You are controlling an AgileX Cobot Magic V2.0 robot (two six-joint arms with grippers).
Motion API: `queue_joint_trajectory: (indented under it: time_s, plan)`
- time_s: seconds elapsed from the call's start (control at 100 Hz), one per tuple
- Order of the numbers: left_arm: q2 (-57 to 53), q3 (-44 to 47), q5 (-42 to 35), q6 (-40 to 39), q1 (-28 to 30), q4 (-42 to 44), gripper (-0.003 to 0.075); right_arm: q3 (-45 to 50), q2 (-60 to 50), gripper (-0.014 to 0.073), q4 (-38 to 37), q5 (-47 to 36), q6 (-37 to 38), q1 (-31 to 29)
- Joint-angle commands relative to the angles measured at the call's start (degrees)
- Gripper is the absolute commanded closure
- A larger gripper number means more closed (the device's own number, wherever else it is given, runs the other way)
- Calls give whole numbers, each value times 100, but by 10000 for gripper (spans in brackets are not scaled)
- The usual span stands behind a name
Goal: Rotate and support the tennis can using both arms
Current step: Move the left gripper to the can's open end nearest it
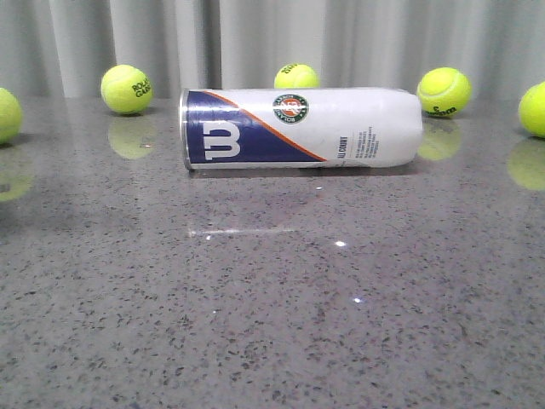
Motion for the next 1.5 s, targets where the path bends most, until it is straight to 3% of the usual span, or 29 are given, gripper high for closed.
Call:
queue_joint_trajectory:
  time_s: [0.0, 0.07, 0.12, 0.33, 0.59, 1.3, 1.39, 1.49]
  plan:
    - [89, -185, -313, 233, 18, -486, 218, -146, 14, 661, -51, -492, 8, -43]
    - [225, -185, -335, 356, 18, -592, 125, -146, 14, 661, -51, -492, 8, -43]
    - [333, -185, -338, 495, 18, -793, 99, -146, 14, 661, -51, -492, 8, -43]
    - [1034, -185, -207, 1789, 18, -2599, 101, -146, 14, 661, -51, -492, 8, -43]
    - [2073, -185, 631, 3439, 7, -4703, 101, -146, 14, 661, -51, -492, 8, -43]
    - [3696, -1369, 725, 3640, -1087, -5399, 104, -146, 14, 661, -51, -492, 8, -43]
    - [3746, -1369, 725, 3640, -1126, -5459, 176, -146, 14, 661, -51, -492, 8, -43]
    - [3746, -1369, 725, 3640, -1126, -5468, 395, -146, 14, 661, -51, -492, 8, -43]
